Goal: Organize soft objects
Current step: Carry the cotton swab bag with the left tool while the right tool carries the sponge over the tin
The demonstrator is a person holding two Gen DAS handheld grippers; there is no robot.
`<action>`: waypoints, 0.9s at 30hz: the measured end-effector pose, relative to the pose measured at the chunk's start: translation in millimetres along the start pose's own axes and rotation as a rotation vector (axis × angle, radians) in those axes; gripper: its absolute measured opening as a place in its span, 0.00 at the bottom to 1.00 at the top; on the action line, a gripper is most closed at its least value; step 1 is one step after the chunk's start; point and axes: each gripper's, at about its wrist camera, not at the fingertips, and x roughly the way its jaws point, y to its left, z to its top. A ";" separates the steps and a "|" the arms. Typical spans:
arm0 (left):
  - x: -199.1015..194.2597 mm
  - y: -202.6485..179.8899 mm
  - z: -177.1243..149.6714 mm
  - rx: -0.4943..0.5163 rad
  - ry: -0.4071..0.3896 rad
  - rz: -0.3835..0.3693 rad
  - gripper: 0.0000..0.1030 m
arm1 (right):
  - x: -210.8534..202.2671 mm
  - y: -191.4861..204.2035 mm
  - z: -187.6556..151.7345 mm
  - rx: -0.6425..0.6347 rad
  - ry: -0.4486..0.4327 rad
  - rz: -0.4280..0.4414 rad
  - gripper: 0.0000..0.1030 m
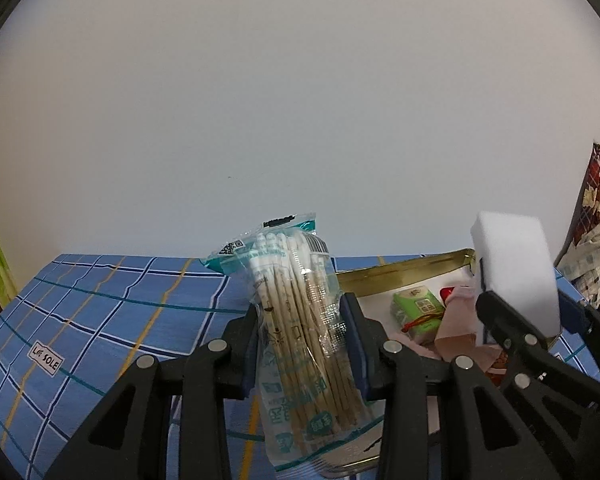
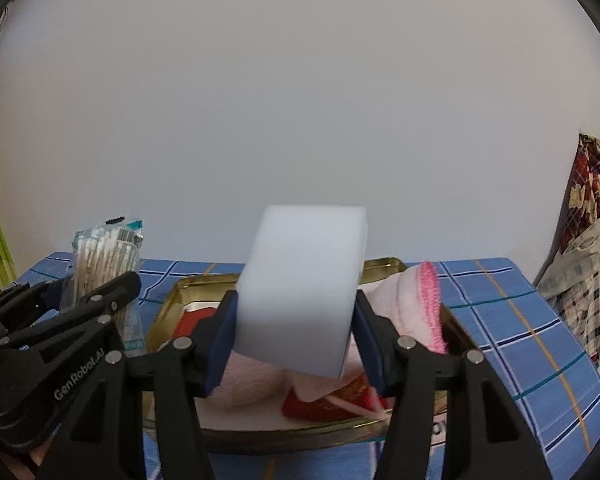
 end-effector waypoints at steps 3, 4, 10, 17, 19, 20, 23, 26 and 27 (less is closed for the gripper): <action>3.2 -5.7 -0.1 -0.001 0.001 -0.010 0.38 | 1.6 -9.6 0.5 0.005 0.000 -0.021 0.54; 5.8 -6.1 -0.1 -0.002 0.000 -0.012 0.38 | 2.2 -13.6 0.6 0.007 0.000 -0.026 0.54; 12.9 -13.6 0.9 -0.008 -0.003 -0.040 0.38 | 12.7 -36.5 1.7 0.004 -0.005 -0.062 0.54; 29.1 -27.5 3.6 -0.007 0.030 -0.070 0.38 | 19.0 -53.3 7.4 0.011 -0.009 -0.118 0.54; 31.3 -35.2 4.5 0.005 0.030 -0.067 0.38 | 21.7 -57.9 9.1 0.017 -0.006 -0.126 0.54; 32.5 -37.3 4.5 0.008 0.030 -0.065 0.38 | 22.3 -59.5 9.3 0.017 -0.005 -0.127 0.54; 35.6 -42.4 3.3 0.012 0.038 -0.064 0.38 | 26.4 -62.3 10.3 0.001 -0.006 -0.144 0.54; 38.3 -44.6 2.7 0.012 0.047 -0.066 0.38 | 31.4 -64.2 10.7 -0.004 -0.002 -0.152 0.54; 37.7 -43.4 3.9 0.012 0.050 -0.066 0.38 | 33.3 -65.9 10.8 -0.003 0.000 -0.153 0.54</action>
